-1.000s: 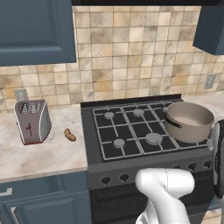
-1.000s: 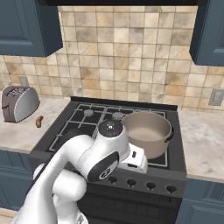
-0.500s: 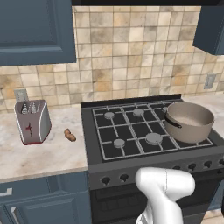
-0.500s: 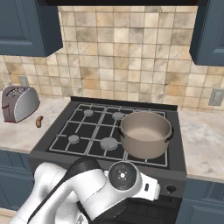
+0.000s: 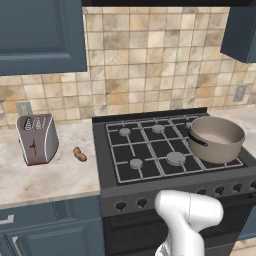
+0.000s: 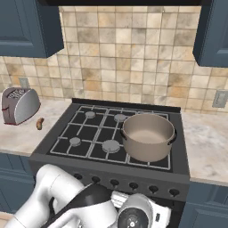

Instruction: Turn on the burner for the pot on the stove. Wait thirty seconds for the pot to heat up. Then add the potato to the pot.

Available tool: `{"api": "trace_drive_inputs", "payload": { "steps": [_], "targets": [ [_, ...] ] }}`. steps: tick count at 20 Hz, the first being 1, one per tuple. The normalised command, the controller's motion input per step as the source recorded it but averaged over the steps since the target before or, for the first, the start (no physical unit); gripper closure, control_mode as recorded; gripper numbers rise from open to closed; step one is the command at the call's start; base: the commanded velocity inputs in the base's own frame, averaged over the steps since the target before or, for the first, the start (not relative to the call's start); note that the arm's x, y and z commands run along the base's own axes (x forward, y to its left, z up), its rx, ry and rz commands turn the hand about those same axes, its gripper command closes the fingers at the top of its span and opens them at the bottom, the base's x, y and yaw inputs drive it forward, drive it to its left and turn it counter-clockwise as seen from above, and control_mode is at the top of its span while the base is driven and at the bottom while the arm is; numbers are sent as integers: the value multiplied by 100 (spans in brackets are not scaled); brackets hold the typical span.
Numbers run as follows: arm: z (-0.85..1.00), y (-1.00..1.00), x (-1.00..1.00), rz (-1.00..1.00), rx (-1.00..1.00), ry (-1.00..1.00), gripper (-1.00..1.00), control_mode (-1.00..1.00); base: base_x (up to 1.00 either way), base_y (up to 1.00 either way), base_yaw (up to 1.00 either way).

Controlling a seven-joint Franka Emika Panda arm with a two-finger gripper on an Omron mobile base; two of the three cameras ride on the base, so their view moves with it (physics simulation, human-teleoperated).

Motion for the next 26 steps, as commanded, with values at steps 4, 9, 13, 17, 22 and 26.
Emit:
{"api": "trace_drive_inputs", "payload": {
  "steps": [4,9,13,17,22,26],
  "targets": [
    [-4,-35,-35,2,1,-23,-100,-100,0,0,0],
    [-11,-30,-43,3,0,-19,-100,-100,0,0,0],
    [-13,-42,-46,2,0,-17,-100,-100,0,0,0],
    [-11,-41,-37,1,1,-12,-100,-100,0,0,0],
    [-12,-35,-23,0,2,-11,-100,-100,0,0,0],
    [-30,-27,-15,0,0,-18,-100,-100,0,0,0]
  ]
}}
